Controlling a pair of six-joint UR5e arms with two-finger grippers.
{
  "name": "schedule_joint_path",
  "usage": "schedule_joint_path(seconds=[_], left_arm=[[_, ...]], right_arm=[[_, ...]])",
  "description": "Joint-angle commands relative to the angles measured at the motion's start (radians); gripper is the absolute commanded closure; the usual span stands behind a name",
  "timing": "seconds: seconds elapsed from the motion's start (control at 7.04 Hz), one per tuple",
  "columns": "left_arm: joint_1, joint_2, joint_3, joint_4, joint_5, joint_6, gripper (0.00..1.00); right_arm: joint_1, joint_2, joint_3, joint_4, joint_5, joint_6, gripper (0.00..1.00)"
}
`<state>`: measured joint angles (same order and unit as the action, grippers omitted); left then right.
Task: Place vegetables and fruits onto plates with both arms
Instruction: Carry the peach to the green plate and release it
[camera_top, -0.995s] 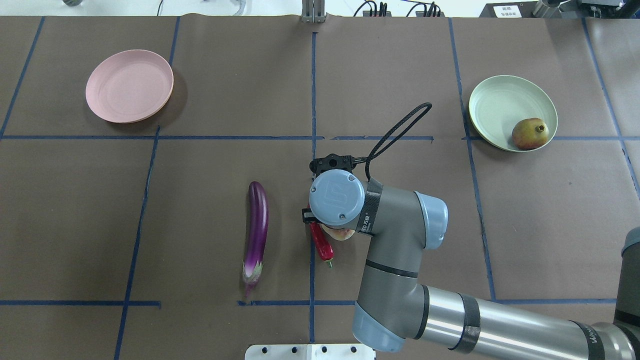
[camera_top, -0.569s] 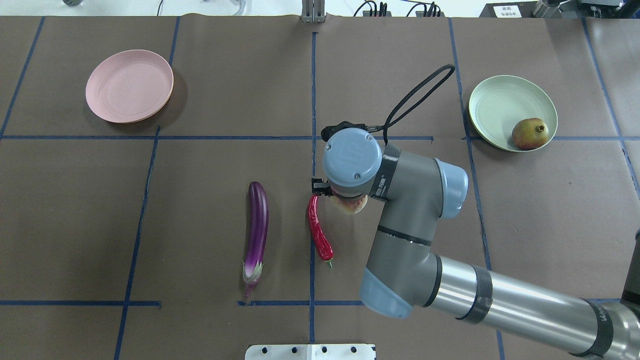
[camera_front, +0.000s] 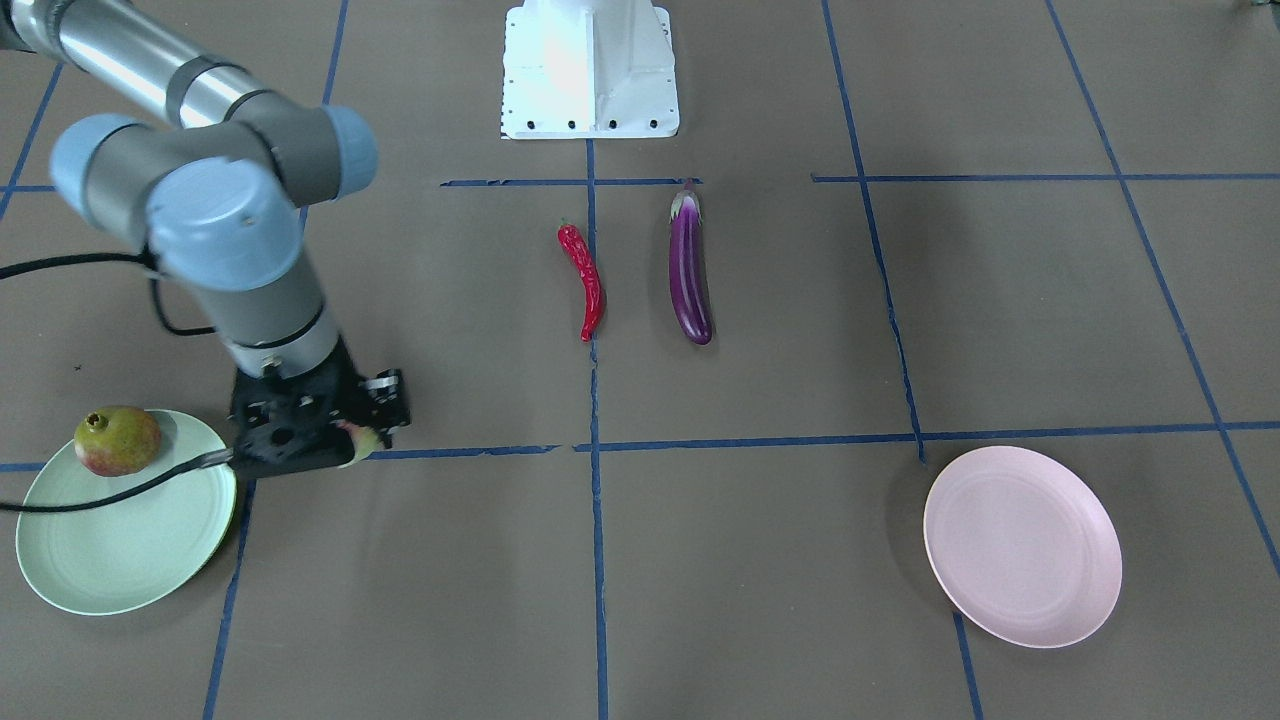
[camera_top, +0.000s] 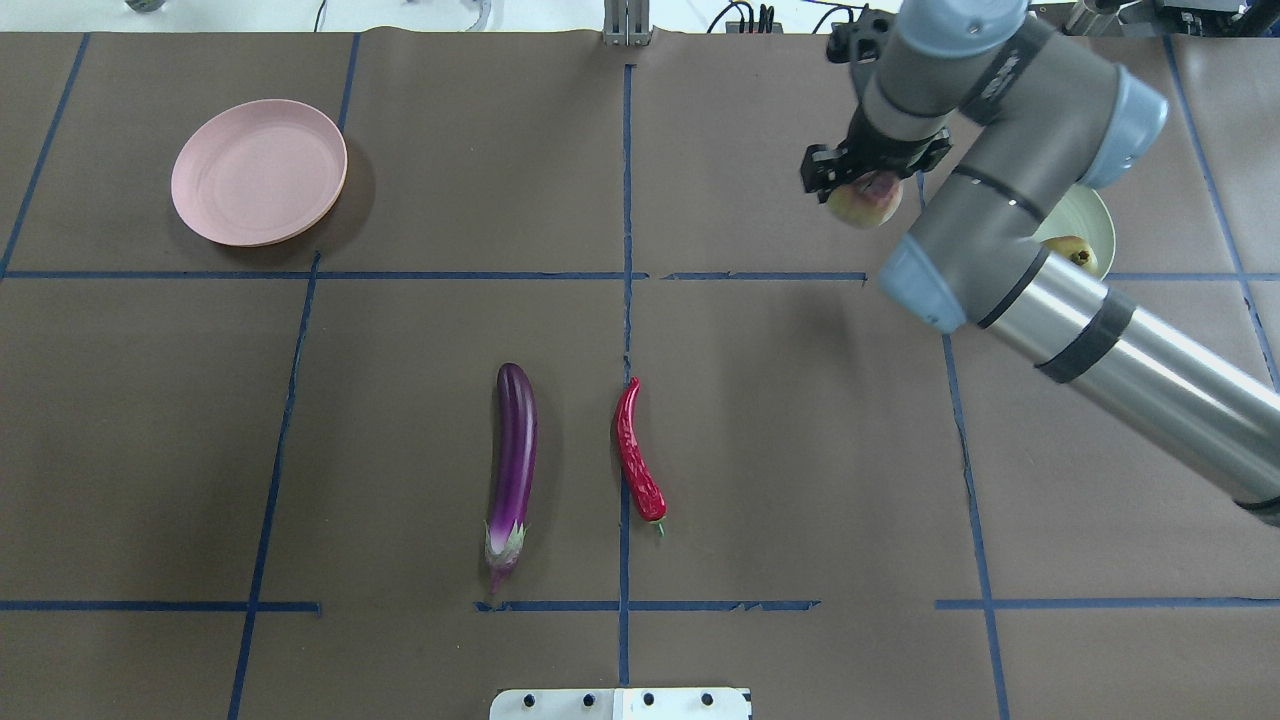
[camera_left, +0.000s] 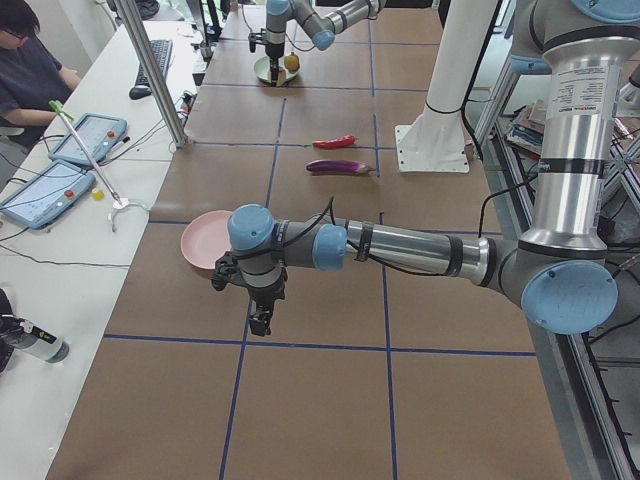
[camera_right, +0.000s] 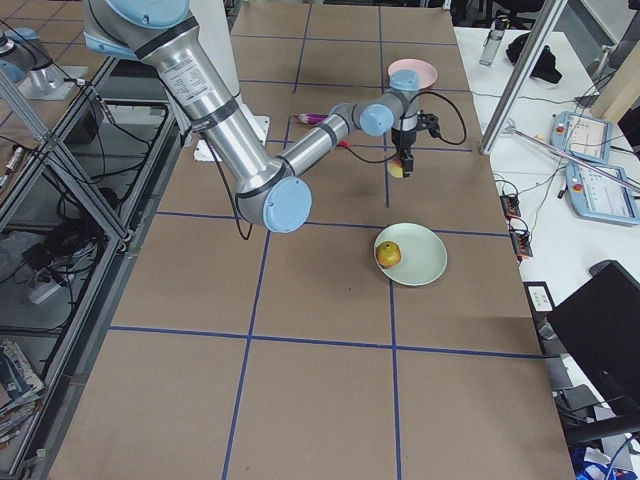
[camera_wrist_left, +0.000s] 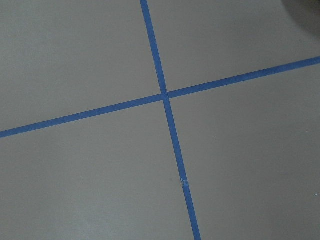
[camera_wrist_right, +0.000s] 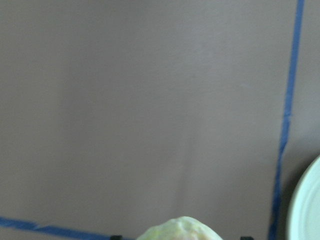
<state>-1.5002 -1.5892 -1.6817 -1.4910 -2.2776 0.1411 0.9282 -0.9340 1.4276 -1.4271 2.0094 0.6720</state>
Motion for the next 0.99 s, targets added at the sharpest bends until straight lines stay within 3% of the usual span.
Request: schedule_joint_path(seconds=[0.0,0.14,0.43,0.85], left_arm=[[0.0,0.0,-0.001,0.0,-0.008,0.0,0.0],[0.0,0.0,-0.001,-0.002,-0.014,0.0,0.0],[0.0,0.0,-0.001,-0.002,-0.013,0.0,0.0],[0.0,0.0,-0.003,-0.002,-0.014,0.0,0.0]], right_arm=[[0.116,-0.042,-0.265,0.233,0.066,-0.229,0.84],[0.118,-0.049,-0.282,0.234,0.063,-0.242,0.69],[0.109,-0.062,-0.282,0.237,0.06,-0.246,0.03],[0.157,-0.057,-0.209,0.17,0.089,-0.241,0.0]])
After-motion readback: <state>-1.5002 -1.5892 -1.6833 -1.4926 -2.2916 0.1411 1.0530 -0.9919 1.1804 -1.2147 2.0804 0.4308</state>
